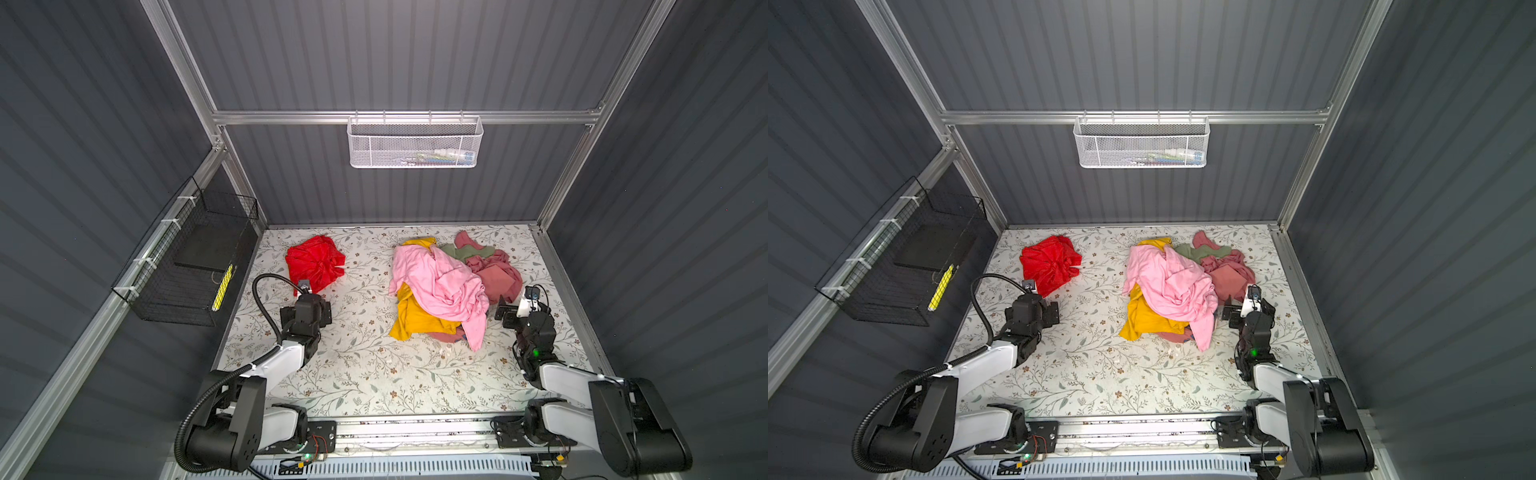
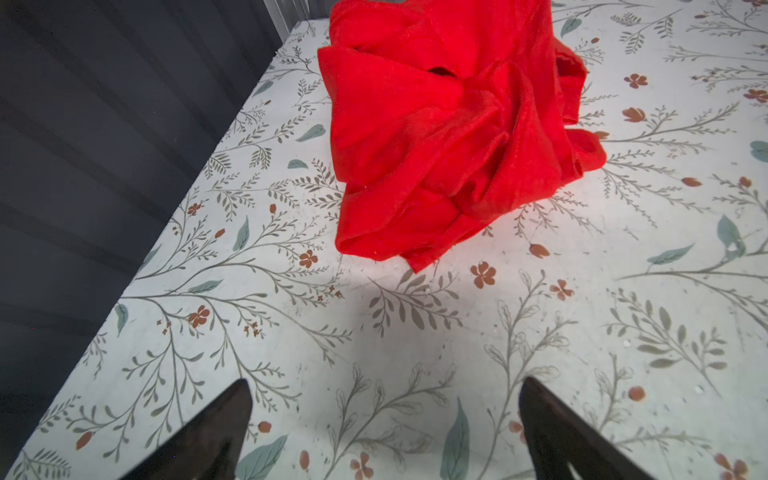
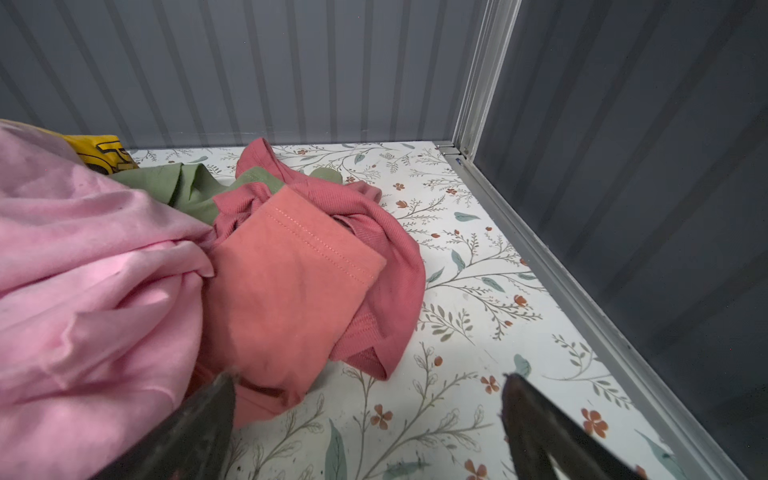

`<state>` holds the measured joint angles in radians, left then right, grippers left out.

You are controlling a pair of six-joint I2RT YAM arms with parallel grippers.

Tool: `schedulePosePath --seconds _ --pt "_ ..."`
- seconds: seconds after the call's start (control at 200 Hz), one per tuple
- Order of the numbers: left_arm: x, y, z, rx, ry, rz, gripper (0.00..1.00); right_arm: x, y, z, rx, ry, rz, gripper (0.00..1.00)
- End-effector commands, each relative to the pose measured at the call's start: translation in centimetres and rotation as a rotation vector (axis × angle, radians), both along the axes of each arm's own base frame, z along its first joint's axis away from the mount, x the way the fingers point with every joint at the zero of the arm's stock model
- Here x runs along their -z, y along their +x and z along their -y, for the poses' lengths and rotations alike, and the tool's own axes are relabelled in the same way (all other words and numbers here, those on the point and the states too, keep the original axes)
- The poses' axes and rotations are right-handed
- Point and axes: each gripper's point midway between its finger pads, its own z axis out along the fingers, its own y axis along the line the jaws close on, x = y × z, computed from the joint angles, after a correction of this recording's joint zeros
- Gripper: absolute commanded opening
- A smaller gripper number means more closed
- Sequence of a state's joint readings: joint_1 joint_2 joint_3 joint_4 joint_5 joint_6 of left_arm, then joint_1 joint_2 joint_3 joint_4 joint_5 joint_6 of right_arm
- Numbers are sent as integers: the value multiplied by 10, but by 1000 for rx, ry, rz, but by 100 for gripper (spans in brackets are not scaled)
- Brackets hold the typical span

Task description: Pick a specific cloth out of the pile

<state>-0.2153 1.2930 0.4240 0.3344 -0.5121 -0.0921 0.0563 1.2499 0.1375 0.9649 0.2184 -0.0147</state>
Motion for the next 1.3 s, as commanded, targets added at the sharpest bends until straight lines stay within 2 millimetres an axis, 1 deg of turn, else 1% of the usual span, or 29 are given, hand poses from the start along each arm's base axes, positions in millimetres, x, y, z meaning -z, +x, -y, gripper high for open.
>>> schedulePosePath --seconds 0.0,0.055,0.105,0.15,0.205,0.275,0.325,0.395,0.45,0.635,0.71,0.765,0.811,0.856,0.901,0.946,1.031,1.096,1.166,1.201,1.296 --pt "-20 19 -2 -27 13 148 100 -29 22 -11 -75 7 130 99" --pt "-17 22 -2 -30 11 165 100 -21 27 -14 -93 0 114 99" --pt "-15 24 -3 -36 17 173 100 -15 29 -8 -64 8 112 99" --pt "-14 25 -4 -42 21 181 100 -18 31 -4 -41 10 135 99" --pt "-15 27 -3 -39 19 198 100 -15 32 -4 -44 20 101 99" --pt "-16 28 -2 -35 19 206 100 -12 37 -10 -86 23 73 99" --pt "-16 29 -2 -34 21 208 100 -13 41 -7 -80 34 70 99" --pt "-18 28 -3 -36 20 224 100 -7 46 -6 -95 55 21 99" --pt "-20 28 -4 -39 21 245 100 -8 49 -5 -99 69 19 99" --pt "-22 34 -1 -15 46 276 100 -5 50 -3 -107 89 -1 99" --pt "-21 39 -3 -23 68 294 100 -6 50 -2 -106 89 1 99" --pt "-16 43 -4 -19 71 294 100 -5 50 -3 -108 90 -1 99" --pt "-6 45 -1 -5 69 275 100 -5 50 -2 -106 91 -1 99" --pt "-4 49 3 29 68 297 100 -5 50 -2 -107 91 -2 99" --pt "5 47 4 38 61 283 100 -5 50 -3 -107 90 -2 99" --pt "4 50 8 67 67 299 100 -6 50 -2 -107 91 0 99" --pt "12 54 15 116 51 233 100 -5 50 -2 -108 91 -2 99" --pt "17 63 13 132 19 202 100 -5 51 -3 -109 93 -2 99" --pt "25 71 8 164 -69 138 100 -5 51 -3 -110 94 -3 99" --pt "25 72 6 173 -94 148 100 -5 51 -2 -109 94 -2 99" --pt "24 72 6 173 -91 153 100 -5 51 -3 -111 96 -2 99"
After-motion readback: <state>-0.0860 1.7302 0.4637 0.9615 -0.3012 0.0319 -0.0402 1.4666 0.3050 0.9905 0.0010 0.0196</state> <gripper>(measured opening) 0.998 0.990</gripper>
